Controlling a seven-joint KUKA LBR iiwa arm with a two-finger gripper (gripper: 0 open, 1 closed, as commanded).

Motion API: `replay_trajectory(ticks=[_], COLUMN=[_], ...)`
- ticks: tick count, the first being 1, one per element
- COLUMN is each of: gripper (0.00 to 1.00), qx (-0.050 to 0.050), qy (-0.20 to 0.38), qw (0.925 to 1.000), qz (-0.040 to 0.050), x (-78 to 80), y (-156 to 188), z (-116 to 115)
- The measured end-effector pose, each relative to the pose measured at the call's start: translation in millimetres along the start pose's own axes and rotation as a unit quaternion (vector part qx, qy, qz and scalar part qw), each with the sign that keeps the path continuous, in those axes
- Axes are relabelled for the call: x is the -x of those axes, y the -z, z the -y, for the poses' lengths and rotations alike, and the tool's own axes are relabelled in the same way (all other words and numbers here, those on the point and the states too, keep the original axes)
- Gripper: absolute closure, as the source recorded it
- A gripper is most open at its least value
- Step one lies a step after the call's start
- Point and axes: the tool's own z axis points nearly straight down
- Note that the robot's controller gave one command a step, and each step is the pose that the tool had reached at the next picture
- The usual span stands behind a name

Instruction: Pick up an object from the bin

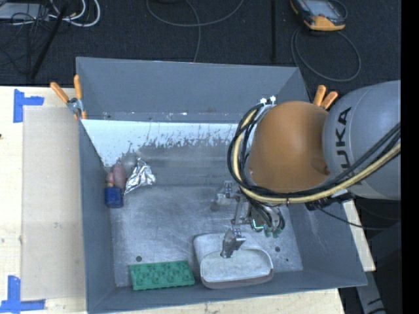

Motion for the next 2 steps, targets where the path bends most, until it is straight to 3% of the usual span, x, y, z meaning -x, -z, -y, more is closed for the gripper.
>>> replay_trajectory(ticks=[1,2], gripper=[0.00,0.00], qx=[0.000,0.001], qy=[0.082,0.134], qw=[0.9965,0.9910], qz=[0.0137,0.0056], x=[-12.4,-22.3], y=[-83.4,-69.4], z=[111.4,34.8])
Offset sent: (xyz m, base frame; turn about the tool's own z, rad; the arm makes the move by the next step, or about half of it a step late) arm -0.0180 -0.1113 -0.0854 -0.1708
